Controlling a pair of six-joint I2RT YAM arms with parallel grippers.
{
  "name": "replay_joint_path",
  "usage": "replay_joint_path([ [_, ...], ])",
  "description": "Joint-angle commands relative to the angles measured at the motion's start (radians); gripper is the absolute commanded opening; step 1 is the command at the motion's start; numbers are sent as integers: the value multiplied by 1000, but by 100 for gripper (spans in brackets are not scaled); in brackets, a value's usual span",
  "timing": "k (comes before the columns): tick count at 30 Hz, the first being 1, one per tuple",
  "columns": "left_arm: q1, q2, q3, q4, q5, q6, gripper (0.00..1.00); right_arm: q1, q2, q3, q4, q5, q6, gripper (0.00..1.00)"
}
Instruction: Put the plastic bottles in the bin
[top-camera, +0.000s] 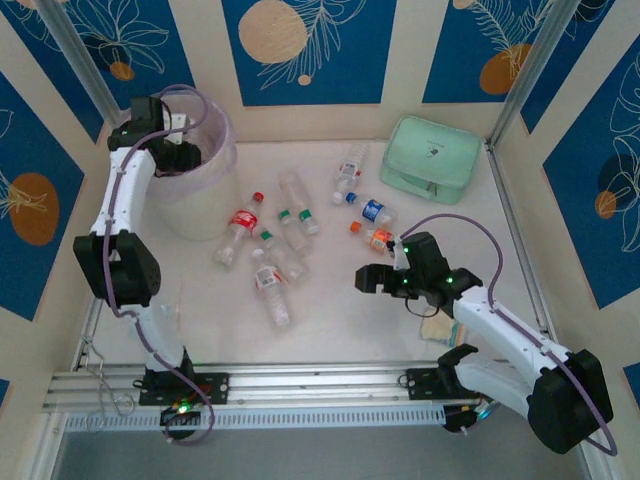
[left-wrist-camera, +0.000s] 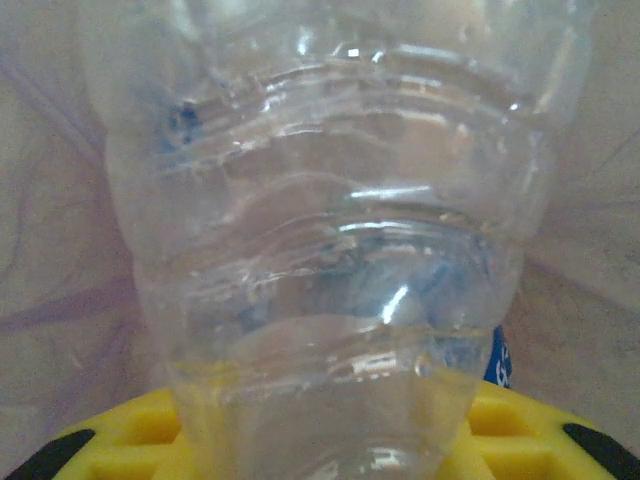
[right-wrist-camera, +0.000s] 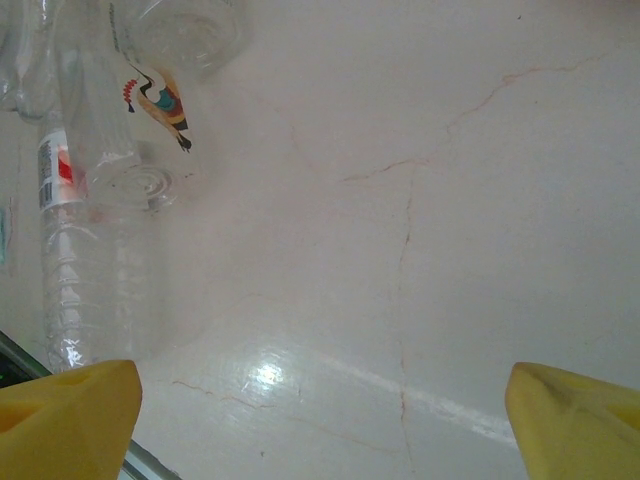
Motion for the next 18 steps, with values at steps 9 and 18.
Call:
replay_joint_path([
  [9,3,37,-63,32,46,30,91,2,4,40,4,13,10,94],
  [18,2,-66,78,-55,-1,49,100,-1,30,101,-25,31,-28,97],
])
